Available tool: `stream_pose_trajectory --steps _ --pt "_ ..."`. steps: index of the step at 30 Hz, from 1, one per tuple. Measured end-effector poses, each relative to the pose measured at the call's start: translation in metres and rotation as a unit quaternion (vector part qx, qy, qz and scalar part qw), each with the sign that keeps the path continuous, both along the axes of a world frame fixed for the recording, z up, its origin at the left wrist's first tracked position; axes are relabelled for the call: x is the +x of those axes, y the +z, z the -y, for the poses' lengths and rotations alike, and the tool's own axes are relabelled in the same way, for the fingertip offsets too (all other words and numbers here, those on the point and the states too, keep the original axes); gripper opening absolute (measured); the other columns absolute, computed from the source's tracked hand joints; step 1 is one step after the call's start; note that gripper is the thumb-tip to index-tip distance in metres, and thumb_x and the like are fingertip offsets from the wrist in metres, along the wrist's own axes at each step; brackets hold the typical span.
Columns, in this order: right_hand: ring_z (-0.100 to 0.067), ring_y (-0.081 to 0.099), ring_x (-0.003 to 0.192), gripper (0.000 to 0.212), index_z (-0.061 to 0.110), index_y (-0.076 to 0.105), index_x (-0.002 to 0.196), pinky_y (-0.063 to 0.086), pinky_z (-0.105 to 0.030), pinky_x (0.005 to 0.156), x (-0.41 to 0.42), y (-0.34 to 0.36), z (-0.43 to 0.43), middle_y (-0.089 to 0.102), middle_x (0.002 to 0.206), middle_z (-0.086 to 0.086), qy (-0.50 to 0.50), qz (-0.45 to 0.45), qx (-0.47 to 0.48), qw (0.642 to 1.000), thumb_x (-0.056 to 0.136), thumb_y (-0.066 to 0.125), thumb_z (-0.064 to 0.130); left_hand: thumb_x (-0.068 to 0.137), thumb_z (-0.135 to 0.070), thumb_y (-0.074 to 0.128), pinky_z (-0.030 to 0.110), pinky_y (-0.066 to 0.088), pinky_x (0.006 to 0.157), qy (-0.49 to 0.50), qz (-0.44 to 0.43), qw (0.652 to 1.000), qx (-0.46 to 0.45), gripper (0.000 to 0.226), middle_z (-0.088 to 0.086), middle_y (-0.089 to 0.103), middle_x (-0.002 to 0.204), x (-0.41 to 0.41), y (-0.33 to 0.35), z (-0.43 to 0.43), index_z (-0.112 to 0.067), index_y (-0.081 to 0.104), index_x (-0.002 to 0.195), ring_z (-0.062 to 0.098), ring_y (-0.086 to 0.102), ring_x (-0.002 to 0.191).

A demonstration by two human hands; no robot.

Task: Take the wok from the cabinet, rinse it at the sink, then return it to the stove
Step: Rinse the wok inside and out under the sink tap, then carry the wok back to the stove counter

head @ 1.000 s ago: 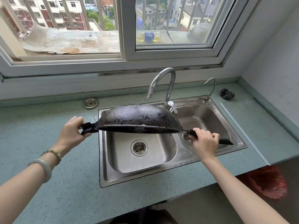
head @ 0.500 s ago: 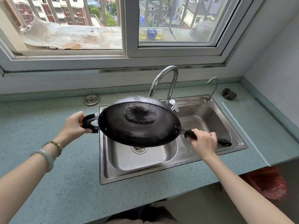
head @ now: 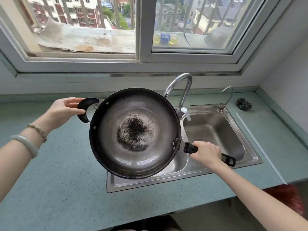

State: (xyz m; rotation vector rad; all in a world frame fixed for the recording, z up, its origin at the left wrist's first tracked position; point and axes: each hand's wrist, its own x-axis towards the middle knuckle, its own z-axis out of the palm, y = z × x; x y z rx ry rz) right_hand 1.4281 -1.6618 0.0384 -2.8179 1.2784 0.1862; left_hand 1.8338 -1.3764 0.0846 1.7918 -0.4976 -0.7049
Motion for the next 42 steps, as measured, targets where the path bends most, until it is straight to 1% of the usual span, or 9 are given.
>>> stream_pose_trajectory --steps 4,8,12,18,23,28,32,36,42 --pt "-0.025 0.065 0.090 0.014 0.026 0.064 0.082 0.035 -0.028 0.064 0.014 -0.008 -0.012 0.065 0.077 0.004 0.022 -0.006 0.059 0.998 0.070 0.060 0.034 0.083 0.007 0.061 0.025 0.048 0.091 0.095 -0.068 0.992 -0.047 0.030 0.005 0.067 0.099 -0.005 -0.007 -0.027 -0.014 0.066 0.104 0.010 0.065 0.086" --pt "-0.024 0.058 0.077 0.020 0.024 0.065 0.082 0.038 -0.028 0.063 0.026 -0.011 -0.015 0.060 0.069 0.006 0.060 -0.019 0.091 0.994 0.065 0.062 0.033 0.088 -0.001 0.059 0.023 0.051 0.084 0.195 -0.107 0.973 -0.063 0.017 0.000 0.066 0.092 -0.032 -0.021 -0.053 -0.015 0.064 0.097 0.006 0.065 0.075" --pt "-0.024 0.060 0.076 0.017 0.023 0.062 0.077 0.040 -0.028 0.063 0.037 -0.012 -0.005 0.062 0.069 0.006 0.125 -0.037 0.109 0.985 0.063 0.060 0.033 0.089 -0.012 0.062 0.023 0.050 0.079 0.286 -0.131 0.948 -0.045 0.011 -0.006 0.070 0.062 -0.071 -0.039 -0.089 -0.014 0.067 0.079 0.004 0.065 0.054" --pt "-0.021 0.061 0.080 0.022 0.027 0.065 0.083 0.043 -0.027 0.066 0.062 -0.001 0.015 0.067 0.078 0.008 0.247 -0.061 0.108 0.961 0.064 0.062 0.037 0.085 -0.020 0.069 0.020 0.055 0.061 0.416 -0.087 0.904 -0.054 0.020 0.007 0.061 0.084 -0.136 -0.047 -0.131 -0.007 0.063 0.099 0.012 0.062 0.064" --pt "-0.021 0.057 0.079 0.012 0.038 0.053 0.063 0.041 -0.028 0.064 0.089 0.020 0.008 0.063 0.075 0.008 0.376 -0.072 0.103 0.918 0.064 0.064 0.036 0.083 -0.021 0.070 0.022 0.054 0.064 0.549 -0.068 0.830 -0.074 0.011 0.003 0.061 0.079 -0.219 -0.045 -0.170 -0.014 0.063 0.080 0.015 0.058 0.067" --pt "-0.023 0.055 0.080 0.012 0.032 0.064 0.078 0.039 -0.028 0.064 0.107 0.030 -0.024 0.062 0.076 0.007 0.468 -0.049 0.089 0.878 0.066 0.066 0.031 0.085 -0.018 0.069 0.025 0.055 0.062 0.624 -0.059 0.773 -0.100 0.006 0.000 0.069 0.067 -0.304 -0.037 -0.210 -0.014 0.066 0.081 0.010 0.063 0.055" --pt "-0.022 0.055 0.077 0.011 0.029 0.062 0.075 0.037 -0.028 0.060 0.113 0.031 -0.064 0.061 0.073 0.009 0.538 -0.050 0.081 0.838 0.065 0.066 0.029 0.085 -0.017 0.068 0.024 0.053 0.069 0.683 -0.047 0.720 -0.116 0.003 -0.009 0.071 0.064 -0.369 -0.027 -0.241 -0.015 0.067 0.082 0.010 0.061 0.068" --pt "-0.019 0.054 0.077 0.017 0.035 0.066 0.080 0.042 -0.028 0.064 0.113 0.037 -0.109 0.062 0.075 0.010 0.592 -0.058 0.081 0.800 0.065 0.069 0.031 0.086 -0.015 0.067 0.015 0.050 0.053 0.736 -0.034 0.664 -0.130 0.009 -0.013 0.068 0.056 -0.443 -0.020 -0.262 -0.015 0.066 0.077 0.001 0.061 0.055" --pt "-0.023 0.061 0.076 0.012 0.032 0.059 0.068 0.044 -0.026 0.057 0.097 0.046 -0.191 0.064 0.071 0.007 0.662 -0.061 0.051 0.745 0.060 0.066 0.025 0.086 -0.010 0.065 0.017 0.052 0.050 0.794 -0.018 0.591 -0.145 0.035 -0.007 0.069 0.056 -0.572 -0.010 -0.289 -0.016 0.074 0.053 0.004 0.063 0.050"
